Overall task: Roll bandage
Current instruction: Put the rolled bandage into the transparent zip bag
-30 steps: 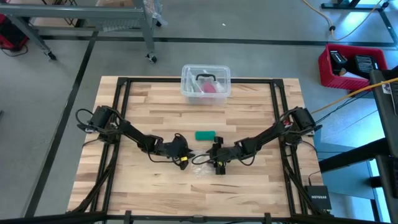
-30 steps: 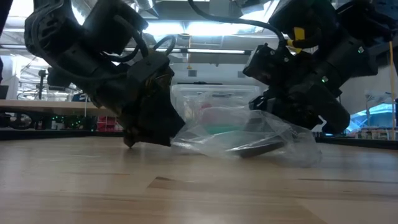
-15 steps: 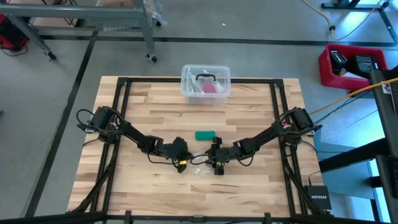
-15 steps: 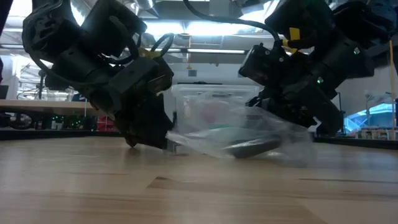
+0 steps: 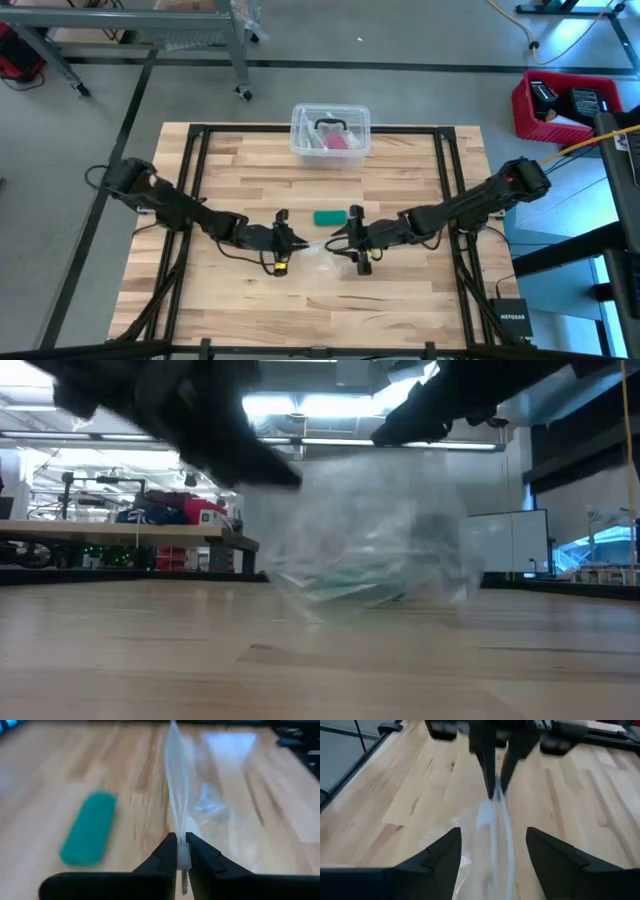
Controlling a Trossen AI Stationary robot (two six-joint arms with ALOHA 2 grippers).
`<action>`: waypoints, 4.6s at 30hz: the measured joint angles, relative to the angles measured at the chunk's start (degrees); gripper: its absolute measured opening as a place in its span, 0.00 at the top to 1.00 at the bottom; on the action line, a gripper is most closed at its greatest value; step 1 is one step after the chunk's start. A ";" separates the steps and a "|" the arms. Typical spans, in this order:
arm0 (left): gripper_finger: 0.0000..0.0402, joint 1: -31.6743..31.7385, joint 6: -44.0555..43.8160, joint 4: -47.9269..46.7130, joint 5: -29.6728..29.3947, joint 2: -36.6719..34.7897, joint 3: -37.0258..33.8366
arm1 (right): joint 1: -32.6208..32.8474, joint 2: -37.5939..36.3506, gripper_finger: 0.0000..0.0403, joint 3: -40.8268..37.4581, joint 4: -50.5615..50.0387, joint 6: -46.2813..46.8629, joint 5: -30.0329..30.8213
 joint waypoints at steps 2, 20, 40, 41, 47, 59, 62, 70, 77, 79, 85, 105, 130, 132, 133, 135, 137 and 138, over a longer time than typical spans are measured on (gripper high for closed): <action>0.94 -0.60 4.84 -2.07 -1.41 -2.31 1.45 | 0.00 -0.57 0.44 -0.02 -0.30 -1.12 0.25; 0.94 -2.96 10.59 -14.60 -13.72 -5.87 7.30 | 0.07 -2.11 0.44 11.26 -11.48 -11.54 2.51; 0.93 -2.35 4.89 -15.33 -14.52 -5.89 7.30 | 0.00 6.27 0.54 11.78 -13.74 -19.08 9.50; 0.93 -2.35 4.79 -15.29 -14.52 -5.89 7.33 | 0.00 6.29 0.56 11.78 -13.89 -19.10 9.10; 0.93 -2.33 4.83 -15.27 -14.65 -5.90 7.32 | 0.00 6.93 0.82 11.78 -14.62 -18.07 7.63; 0.83 -2.04 1.34 -20.57 -12.08 -11.20 9.39 | 0.00 8.20 0.98 11.78 -14.85 -18.34 7.49; 0.72 -2.03 -1.93 -24.87 -11.95 -14.27 10.99 | 0.00 8.38 0.97 11.78 -14.33 -18.34 7.42; 0.55 0.45 -8.56 -19.55 -10.04 -14.41 12.26 | 0.00 12.22 0.98 11.76 -9.30 -20.27 7.51; 0.54 2.94 -15.87 -19.55 2.54 -6.81 12.16 | 0.00 14.51 0.99 11.78 -6.68 -20.50 7.57; 0.54 2.94 -15.95 -19.76 3.27 -5.74 12.13 | 0.00 14.56 0.99 11.76 -7.05 -20.50 7.55; 0.54 2.99 -15.22 -20.37 3.28 -4.92 12.13 | 0.00 14.56 0.98 11.76 -6.58 -21.00 8.41; 0.62 6.01 -16.14 -28.55 6.58 -2.63 12.16 | -0.02 14.56 0.99 11.76 -4.66 -21.54 8.45; 1.00 6.56 -14.25 -50.97 -1.85 -9.66 19.37 | -0.48 14.54 0.99 11.85 -0.84 -21.53 5.26; 0.99 6.55 -11.83 -51.18 -2.95 -11.09 20.85 | -0.49 14.53 0.99 11.86 0.49 -21.62 5.24; 0.99 6.54 -10.62 -51.27 -3.70 -11.74 21.53 | -0.53 14.57 0.99 11.88 1.08 -21.97 5.02; 1.00 6.53 -9.28 -51.14 -4.38 -12.54 22.37 | -0.59 15.20 0.98 11.91 2.85 -23.03 5.00; 1.00 6.51 -7.97 -50.84 -4.42 -12.67 22.95 | -0.87 16.47 0.98 11.91 5.20 -23.93 5.87; 0.99 6.16 -7.94 -50.55 -4.36 -12.65 22.95 | -1.22 17.37 0.98 11.89 6.82 -24.28 6.16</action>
